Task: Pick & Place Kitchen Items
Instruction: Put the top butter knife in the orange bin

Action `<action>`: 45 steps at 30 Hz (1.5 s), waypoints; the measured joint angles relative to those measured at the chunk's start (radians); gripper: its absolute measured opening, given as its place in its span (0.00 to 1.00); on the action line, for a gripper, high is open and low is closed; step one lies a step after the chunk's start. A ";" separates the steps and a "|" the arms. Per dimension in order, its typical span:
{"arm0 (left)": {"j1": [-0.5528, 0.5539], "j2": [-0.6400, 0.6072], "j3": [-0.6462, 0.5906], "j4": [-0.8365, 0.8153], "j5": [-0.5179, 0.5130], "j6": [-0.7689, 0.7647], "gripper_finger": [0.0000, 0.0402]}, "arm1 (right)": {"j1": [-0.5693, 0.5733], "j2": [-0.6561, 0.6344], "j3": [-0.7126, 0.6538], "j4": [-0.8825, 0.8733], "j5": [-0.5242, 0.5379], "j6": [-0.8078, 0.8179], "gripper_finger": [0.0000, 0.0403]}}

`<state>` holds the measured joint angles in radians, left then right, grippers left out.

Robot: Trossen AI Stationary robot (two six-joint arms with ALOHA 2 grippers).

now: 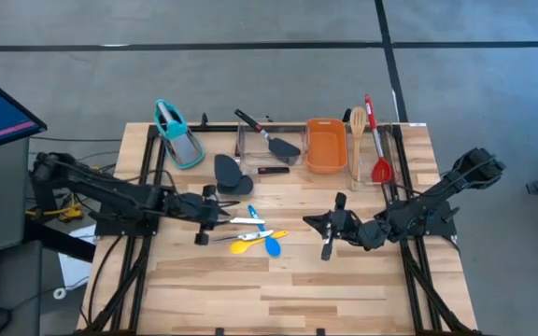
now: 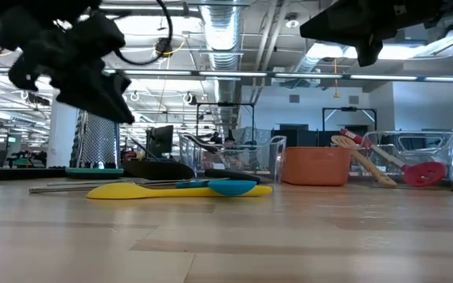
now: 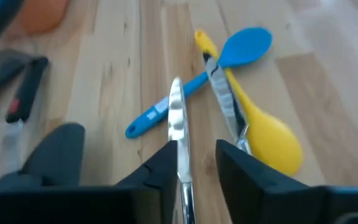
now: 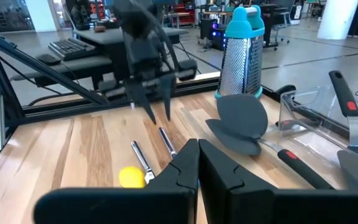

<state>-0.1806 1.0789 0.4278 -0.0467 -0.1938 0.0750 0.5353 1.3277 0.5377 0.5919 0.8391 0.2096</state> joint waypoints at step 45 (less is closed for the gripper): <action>0.186 0.457 0.002 0.319 0.132 -0.006 0.51 | -0.001 0.000 0.000 -0.002 0.000 -0.002 0.00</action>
<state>0.0055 1.5361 0.4301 0.2722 -0.0615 0.0689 0.5339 1.3277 0.5381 0.5903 0.8391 0.2073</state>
